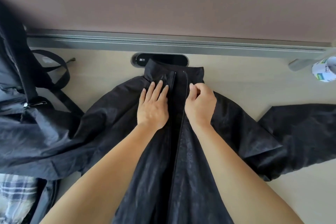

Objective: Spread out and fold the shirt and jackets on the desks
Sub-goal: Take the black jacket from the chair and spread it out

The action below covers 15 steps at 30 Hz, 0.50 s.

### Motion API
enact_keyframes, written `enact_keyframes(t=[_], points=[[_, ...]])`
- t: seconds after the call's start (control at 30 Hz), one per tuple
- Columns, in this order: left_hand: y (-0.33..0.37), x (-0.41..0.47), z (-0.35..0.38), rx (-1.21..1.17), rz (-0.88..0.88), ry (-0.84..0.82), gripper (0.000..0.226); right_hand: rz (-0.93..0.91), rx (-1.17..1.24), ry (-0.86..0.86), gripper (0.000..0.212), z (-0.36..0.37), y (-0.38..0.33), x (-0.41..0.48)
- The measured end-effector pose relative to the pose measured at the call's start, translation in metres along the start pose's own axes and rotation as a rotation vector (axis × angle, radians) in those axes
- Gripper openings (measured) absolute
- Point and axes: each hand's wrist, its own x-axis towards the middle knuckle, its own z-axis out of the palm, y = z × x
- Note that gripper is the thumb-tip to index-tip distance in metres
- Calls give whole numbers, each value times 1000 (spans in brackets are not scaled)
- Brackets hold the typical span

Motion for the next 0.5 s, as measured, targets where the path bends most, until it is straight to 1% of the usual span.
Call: enact_keyframes(t=[0.1,0.17,0.23,0.27,0.3,0.37,0.43,0.47,0.5], points=[[-1,1,-2,79,-12,-69,58,-124,62,96,17,5,-15,4],[-1,2,-2,115,-24,-88,59,-206,45,105,17,14,-24,13],[-2,2,-1,126,-27,-82,59,-234,-27,92,19,25,-26,26],[-2,2,-1,117,-30,-82,59,-251,-102,61,21,30,-22,32],[-2,3,-1,104,-35,-80,59,-274,-205,-10,23,35,-15,35],[-2,6,-1,97,-41,-74,58,-309,-396,-231,26,40,-3,35],[-4,10,-2,104,-37,-60,58,-361,-448,-376,23,32,3,33],[-6,12,-2,106,-34,-52,58,-398,-454,-414,22,24,6,29],[-7,14,-3,111,-33,-50,58,-421,-477,-434,26,14,11,23]])
